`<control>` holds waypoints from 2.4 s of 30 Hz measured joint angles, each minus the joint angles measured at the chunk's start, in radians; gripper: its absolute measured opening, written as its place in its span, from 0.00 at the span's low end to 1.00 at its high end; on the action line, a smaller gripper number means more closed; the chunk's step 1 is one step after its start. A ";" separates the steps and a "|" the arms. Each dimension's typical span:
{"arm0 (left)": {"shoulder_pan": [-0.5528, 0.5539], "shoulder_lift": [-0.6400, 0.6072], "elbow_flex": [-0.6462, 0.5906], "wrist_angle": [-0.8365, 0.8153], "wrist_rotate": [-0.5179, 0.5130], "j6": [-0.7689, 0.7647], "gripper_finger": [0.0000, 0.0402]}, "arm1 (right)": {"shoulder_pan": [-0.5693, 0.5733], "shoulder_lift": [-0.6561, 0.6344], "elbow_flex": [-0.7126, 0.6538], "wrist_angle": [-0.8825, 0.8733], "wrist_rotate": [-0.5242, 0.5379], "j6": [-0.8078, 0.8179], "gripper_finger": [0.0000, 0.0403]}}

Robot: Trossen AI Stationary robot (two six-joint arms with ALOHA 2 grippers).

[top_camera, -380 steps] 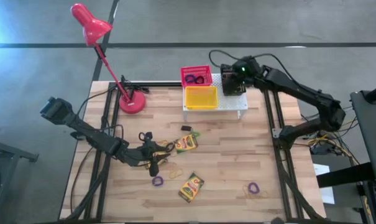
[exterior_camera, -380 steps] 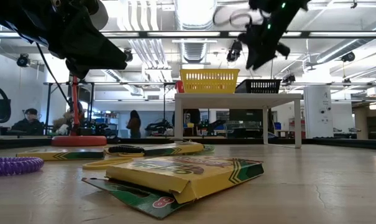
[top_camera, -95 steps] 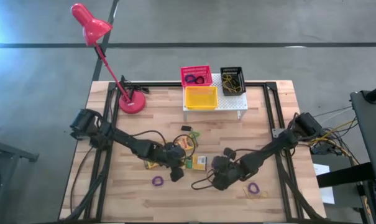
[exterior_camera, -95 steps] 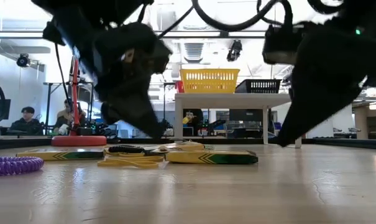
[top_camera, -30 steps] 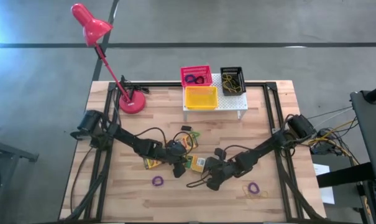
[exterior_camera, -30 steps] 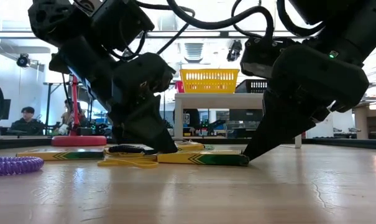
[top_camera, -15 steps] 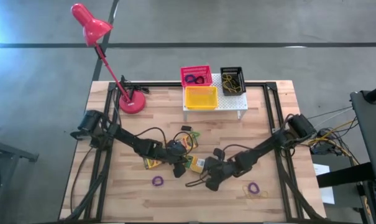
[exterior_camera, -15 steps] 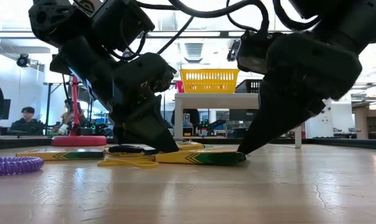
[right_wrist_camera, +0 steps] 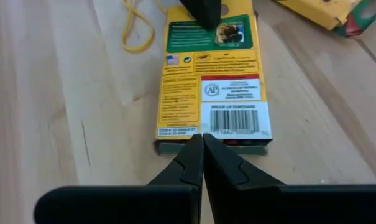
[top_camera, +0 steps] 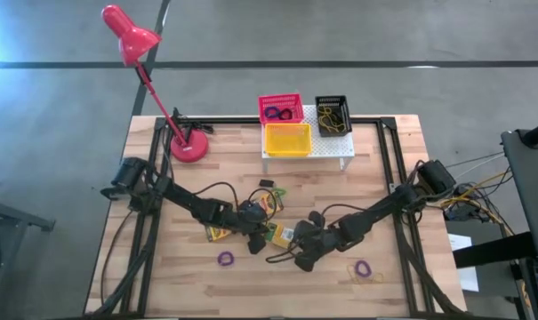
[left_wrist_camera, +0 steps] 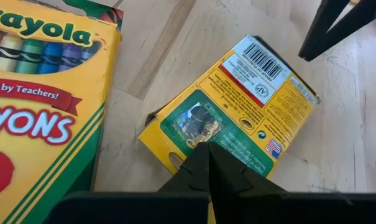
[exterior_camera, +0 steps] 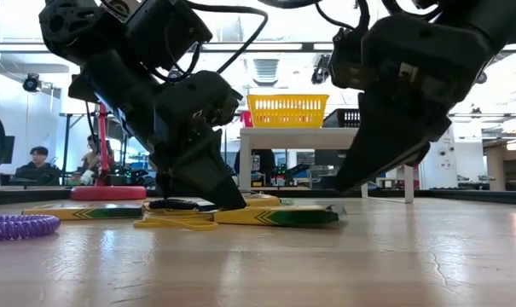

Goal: Pick & Place Office Desk Supplies
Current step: Put the crayon box into the yellow bin on the shelf

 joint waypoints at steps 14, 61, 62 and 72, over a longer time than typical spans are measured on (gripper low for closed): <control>0.000 0.000 0.000 -0.006 0.000 -0.002 0.00 | 0.028 0.028 -0.025 -0.064 0.059 0.116 0.02; 0.000 0.000 0.000 -0.007 0.000 -0.003 0.00 | 0.048 0.084 -0.040 0.088 0.159 0.100 0.02; 0.000 0.000 0.000 -0.007 0.000 -0.003 0.00 | 0.048 0.084 -0.039 0.088 0.159 0.099 0.02; 0.000 0.000 0.000 -0.007 0.000 -0.006 0.00 | 0.050 0.066 -0.037 0.091 0.160 0.085 0.02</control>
